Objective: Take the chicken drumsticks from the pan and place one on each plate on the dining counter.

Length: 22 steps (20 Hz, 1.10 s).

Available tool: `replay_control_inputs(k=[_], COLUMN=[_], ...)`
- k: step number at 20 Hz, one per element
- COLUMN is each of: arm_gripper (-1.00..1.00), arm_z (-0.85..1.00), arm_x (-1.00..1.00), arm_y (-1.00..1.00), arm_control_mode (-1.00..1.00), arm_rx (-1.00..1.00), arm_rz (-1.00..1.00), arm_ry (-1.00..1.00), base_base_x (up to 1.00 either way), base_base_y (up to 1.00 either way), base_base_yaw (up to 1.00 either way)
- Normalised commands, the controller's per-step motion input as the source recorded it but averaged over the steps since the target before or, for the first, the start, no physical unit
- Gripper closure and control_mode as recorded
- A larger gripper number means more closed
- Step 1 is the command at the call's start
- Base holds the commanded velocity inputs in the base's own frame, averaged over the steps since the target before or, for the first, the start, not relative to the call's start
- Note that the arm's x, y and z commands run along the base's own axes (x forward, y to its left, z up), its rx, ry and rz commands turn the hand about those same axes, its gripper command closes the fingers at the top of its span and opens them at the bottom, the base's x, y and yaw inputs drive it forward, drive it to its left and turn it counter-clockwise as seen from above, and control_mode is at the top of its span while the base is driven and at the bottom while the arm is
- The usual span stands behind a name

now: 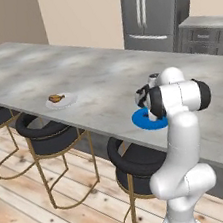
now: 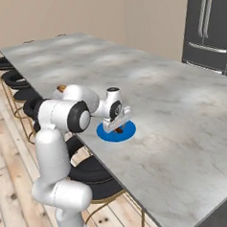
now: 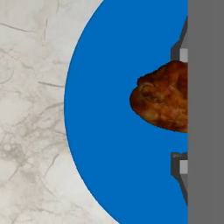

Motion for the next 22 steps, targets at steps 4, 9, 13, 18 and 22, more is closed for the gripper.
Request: replay_control_inputs(k=[4, 9, 13, 18, 22], arm_gripper=[-1.0, -1.0, -1.0, -1.0, -1.0], arm_z=[0.36, 0.96, 1.0, 0.68, 0.08], arm_x=[-0.18, -0.87, -1.0, -1.0, -1.0], arm_y=[0.06, 0.02, 0.19, 0.31, 0.29], arm_control_mode=[-1.0, -1.0, -1.0, -1.0, -1.0], arm_rx=[0.0, 0.0, 0.0, 0.0, 0.0], arm_rz=[0.0, 0.0, 0.0, 0.0, 0.0], arm_ry=[-0.05, -0.18, -0.34, -0.54, -0.73], base_base_x=[0.0, 0.0, 0.0, 0.0, 0.0], base_base_y=[0.0, 0.0, 0.0, 0.0, 0.0], base_base_yaw=[0.0, 0.0, 0.0, 0.0, 0.0])
